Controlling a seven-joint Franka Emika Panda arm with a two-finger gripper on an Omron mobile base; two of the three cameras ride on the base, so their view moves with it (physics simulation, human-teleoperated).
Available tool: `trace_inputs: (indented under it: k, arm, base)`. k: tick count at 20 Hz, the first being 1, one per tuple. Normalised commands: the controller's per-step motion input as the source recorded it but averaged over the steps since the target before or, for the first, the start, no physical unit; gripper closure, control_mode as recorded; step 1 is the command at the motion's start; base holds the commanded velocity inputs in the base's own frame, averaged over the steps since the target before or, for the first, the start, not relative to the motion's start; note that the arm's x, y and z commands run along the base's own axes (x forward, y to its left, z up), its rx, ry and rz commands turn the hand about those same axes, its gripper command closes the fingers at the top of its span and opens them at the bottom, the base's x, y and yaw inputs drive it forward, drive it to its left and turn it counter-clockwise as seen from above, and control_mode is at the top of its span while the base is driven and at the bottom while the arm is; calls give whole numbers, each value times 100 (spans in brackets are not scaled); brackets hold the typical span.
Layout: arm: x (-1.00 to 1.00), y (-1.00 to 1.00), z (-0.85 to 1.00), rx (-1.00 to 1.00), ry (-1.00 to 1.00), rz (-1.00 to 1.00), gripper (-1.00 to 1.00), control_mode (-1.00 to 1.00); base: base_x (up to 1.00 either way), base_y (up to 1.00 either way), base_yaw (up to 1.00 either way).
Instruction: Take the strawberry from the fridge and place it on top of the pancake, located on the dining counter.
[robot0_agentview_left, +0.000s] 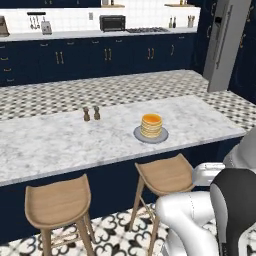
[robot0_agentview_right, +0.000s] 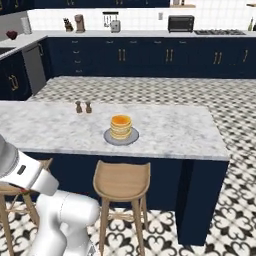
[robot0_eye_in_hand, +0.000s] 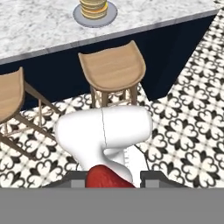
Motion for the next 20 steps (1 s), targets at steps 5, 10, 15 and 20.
trace_inputs:
  k: [5,10,15,20]
  arm:
    - [0,0,0,0,0,0,100,100]
    - [0,0,0,0,0,0,100,100]
    - [0,0,0,0,0,0,100,100]
    - [0,0,0,0,0,0,100,100]
  base:
    - [22,-33,10]
    - [0,-90,7]
    - [33,1,7]
    - [15,66,0]
